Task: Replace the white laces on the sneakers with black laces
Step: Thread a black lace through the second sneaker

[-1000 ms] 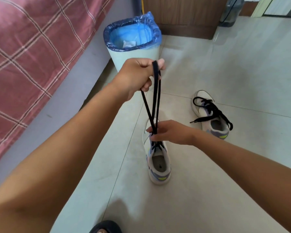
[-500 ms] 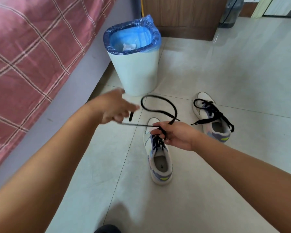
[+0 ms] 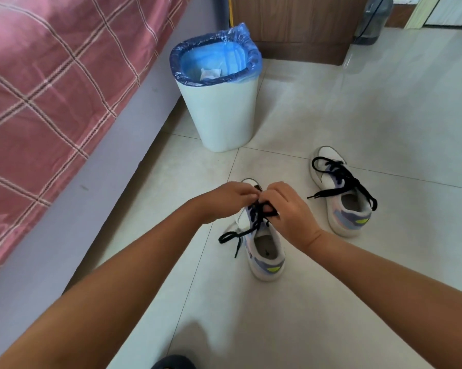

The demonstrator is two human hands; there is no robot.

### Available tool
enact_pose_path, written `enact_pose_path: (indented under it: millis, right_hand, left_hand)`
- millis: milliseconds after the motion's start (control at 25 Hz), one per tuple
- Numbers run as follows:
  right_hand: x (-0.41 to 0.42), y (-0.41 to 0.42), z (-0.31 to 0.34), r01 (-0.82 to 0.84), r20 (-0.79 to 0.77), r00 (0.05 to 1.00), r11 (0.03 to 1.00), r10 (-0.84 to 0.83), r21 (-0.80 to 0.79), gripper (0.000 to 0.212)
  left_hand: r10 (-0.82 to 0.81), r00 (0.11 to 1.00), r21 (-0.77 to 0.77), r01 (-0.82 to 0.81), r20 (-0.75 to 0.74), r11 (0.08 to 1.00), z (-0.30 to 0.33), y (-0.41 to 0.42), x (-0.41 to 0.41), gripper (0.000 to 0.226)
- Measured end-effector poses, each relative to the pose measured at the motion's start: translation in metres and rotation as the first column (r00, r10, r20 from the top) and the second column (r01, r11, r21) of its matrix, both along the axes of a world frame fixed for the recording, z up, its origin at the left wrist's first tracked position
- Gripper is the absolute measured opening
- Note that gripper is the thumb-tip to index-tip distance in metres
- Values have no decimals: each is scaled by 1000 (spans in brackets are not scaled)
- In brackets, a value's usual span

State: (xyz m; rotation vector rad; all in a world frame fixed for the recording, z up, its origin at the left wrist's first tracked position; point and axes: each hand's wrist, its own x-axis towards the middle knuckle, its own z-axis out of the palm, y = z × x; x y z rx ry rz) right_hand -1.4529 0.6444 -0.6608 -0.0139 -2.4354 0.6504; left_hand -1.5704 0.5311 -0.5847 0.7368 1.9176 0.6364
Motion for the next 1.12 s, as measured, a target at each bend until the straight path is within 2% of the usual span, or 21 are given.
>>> enact_pose_path:
  millis: [40,80,120,160,240,280,320,400,480,520,560,640,680,720,760,840,1000,1120]
  right_hand:
    - [0,-1,3,80,39,996,981,-74,-175,10]
    - [0,-2,8,185,146,979,919,-142,-348,9]
    - [1,-3,10,287,298,941,844,-160,-452,11]
    - [3,-3,12,346,408,903,792,-136,-503,13]
    - [4,-1,14,371,468,881,713,-69,-594,9]
    - [6,0,15,372,459,887,665,-49,-647,7]
    - [6,1,16,370,444,895,614,-35,-698,7]
    - [5,3,18,379,435,900,511,-10,-771,9]
    - [2,8,20,402,434,901,396,-11,-826,13]
    - [1,11,21,418,432,901,312,-25,-853,14]
    - [2,14,20,440,440,897,215,-52,-872,13]
    - [3,19,16,479,474,869,6,-143,-878,12]
    - [5,23,13,480,489,851,-93,-191,-872,15]
    - [6,27,10,473,503,833,-175,-233,-864,16]
    - [7,32,8,464,515,815,-234,-265,-854,18]
    - [6,43,5,461,543,778,-299,-316,-836,21]
    - [3,80,6,458,569,704,-340,-425,-821,25]
    - [4,117,13,423,581,668,-406,-465,-810,26]
  left_hand:
    - [-4,993,19,1,121,1000,-2,4,4,21]
    - [0,985,17,-3,173,1000,-5,6,5,25]
    - [-5,989,7,4,149,1000,-9,8,4,31]
    - [-19,998,2,19,61,1000,-14,10,0,36]
    - [-51,988,-48,44,-146,998,-19,10,-7,45]
    - [-46,984,-59,36,-171,998,-21,8,-11,48]
    - [-21,991,-55,13,-131,998,-23,6,-15,53]
    - [101,992,-15,-100,78,995,-22,0,-17,47]
    - [256,930,68,-283,264,957,-16,-6,-20,41]
    - [343,862,129,-415,374,901,-11,-9,-24,46]
    - [411,749,192,-571,520,798,-8,-13,-31,54]
    - [440,439,219,-858,783,465,-6,-28,-47,64]
    - [435,315,196,-934,843,297,-8,-37,-54,64]
    - [457,235,168,-969,858,183,-11,-46,-59,62]
    - [507,191,143,-981,840,132,-16,-56,-60,60]
    - [646,171,101,-984,744,144,-33,-75,-62,55]
    - [858,295,37,-951,420,308,-66,-95,-65,41]
    - [912,342,4,-937,225,350,-73,-104,-67,35]
